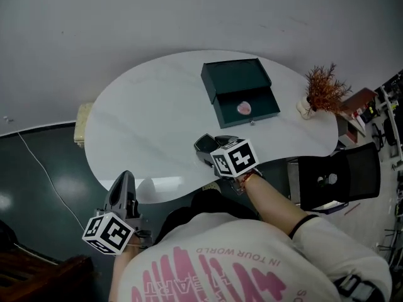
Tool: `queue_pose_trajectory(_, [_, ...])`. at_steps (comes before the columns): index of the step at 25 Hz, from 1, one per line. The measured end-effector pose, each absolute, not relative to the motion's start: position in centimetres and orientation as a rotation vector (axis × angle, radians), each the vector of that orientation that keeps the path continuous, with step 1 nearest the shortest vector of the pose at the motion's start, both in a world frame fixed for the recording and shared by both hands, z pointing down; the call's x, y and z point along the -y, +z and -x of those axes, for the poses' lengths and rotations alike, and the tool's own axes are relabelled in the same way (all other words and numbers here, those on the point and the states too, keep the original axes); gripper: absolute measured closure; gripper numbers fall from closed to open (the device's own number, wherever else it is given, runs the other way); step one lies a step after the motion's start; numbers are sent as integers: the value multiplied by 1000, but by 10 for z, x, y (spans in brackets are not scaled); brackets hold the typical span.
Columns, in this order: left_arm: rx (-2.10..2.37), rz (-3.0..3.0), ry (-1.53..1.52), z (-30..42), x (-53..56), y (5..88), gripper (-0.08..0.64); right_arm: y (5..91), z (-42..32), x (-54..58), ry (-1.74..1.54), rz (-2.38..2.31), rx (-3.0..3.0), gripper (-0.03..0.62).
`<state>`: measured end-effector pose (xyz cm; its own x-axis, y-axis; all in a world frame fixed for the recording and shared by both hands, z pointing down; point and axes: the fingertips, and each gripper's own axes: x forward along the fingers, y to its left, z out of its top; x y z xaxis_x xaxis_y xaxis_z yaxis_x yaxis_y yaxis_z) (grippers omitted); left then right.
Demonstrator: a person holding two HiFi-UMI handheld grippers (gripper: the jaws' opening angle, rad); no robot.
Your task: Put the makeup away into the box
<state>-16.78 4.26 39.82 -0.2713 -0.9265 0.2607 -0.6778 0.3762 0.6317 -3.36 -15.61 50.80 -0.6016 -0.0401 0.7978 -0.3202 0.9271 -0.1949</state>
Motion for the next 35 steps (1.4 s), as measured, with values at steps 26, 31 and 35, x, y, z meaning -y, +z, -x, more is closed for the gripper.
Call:
queue_pose_trajectory(26, [2030, -1446, -439, 135, 103, 378, 558, 462, -88, 383, 438, -599, 2203, 267])
queue_pose_trajectory(31, [2082, -1381, -432, 145, 102, 380, 558, 469, -77, 406, 383, -572, 2171, 265])
queue_pose_trajectory(35, [2101, -1330, -437, 152, 99, 386, 558, 475, -62, 419, 350, -540, 2148, 265])
